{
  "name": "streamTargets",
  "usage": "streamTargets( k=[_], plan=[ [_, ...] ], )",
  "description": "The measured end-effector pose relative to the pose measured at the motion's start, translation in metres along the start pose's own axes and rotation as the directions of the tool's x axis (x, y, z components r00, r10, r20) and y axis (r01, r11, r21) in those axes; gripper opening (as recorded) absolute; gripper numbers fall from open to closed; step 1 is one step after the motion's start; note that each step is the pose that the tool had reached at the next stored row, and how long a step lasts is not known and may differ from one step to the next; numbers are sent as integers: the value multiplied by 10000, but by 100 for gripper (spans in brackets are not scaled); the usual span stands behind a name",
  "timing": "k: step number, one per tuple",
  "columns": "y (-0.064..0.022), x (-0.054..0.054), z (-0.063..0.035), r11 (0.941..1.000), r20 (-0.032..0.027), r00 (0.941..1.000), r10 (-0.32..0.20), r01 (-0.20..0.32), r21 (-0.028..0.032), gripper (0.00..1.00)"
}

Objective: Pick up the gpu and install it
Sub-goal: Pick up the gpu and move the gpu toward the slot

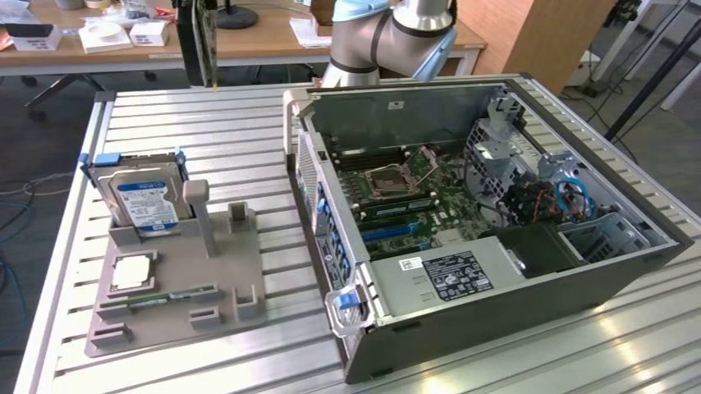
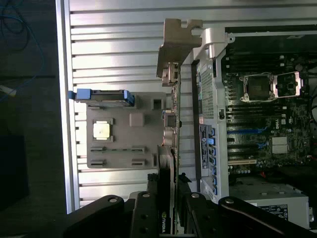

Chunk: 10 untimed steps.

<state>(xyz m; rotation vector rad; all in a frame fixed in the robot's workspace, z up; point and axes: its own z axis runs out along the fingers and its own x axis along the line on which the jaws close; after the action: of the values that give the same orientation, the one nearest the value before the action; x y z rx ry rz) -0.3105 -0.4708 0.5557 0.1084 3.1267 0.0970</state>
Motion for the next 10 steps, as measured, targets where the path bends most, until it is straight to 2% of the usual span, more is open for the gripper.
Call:
streamTargets(
  k=[10],
  plan=[
    [0,0,0,10000,0,10000,0,0,0,26]
  ],
)
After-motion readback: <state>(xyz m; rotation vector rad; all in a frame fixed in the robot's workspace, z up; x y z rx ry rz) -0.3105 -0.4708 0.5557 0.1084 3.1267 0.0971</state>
